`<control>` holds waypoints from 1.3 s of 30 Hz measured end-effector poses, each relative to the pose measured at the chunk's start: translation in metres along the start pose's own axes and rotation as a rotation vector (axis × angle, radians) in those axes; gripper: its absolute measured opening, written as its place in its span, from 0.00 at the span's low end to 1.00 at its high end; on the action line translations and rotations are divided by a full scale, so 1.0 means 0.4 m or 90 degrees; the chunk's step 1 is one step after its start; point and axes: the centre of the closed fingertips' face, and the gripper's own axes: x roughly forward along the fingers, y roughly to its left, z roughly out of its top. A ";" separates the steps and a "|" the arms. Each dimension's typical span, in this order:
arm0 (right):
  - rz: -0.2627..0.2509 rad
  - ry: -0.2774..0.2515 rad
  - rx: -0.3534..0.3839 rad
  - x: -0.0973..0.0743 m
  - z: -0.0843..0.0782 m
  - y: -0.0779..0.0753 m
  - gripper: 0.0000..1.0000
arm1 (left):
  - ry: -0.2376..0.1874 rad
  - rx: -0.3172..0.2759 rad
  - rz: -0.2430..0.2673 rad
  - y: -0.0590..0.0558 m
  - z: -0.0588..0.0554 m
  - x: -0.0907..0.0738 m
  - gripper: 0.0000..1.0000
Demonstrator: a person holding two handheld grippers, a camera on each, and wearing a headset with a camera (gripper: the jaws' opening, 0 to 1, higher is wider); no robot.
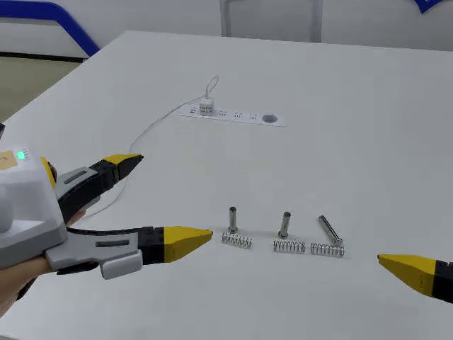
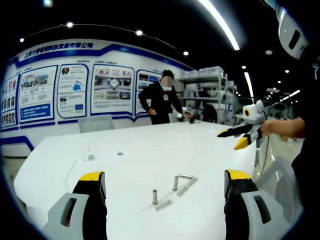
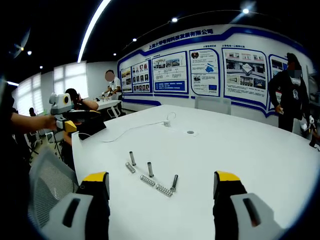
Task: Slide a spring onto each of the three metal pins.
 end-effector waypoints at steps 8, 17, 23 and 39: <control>0.008 0.023 -0.006 0.016 -0.026 0.008 0.85 | 0.006 -0.010 0.003 0.003 -0.026 0.014 1.00; 0.010 0.048 0.010 0.030 -0.057 0.001 0.82 | 0.007 -0.039 0.018 0.007 -0.064 0.016 1.00; 0.016 0.067 0.009 0.043 -0.073 0.002 0.79 | 0.012 -0.056 0.026 0.001 -0.094 0.018 1.00; 0.056 0.107 -0.040 0.118 -0.100 0.024 0.72 | 0.023 -0.096 0.032 -0.010 -0.154 0.025 1.00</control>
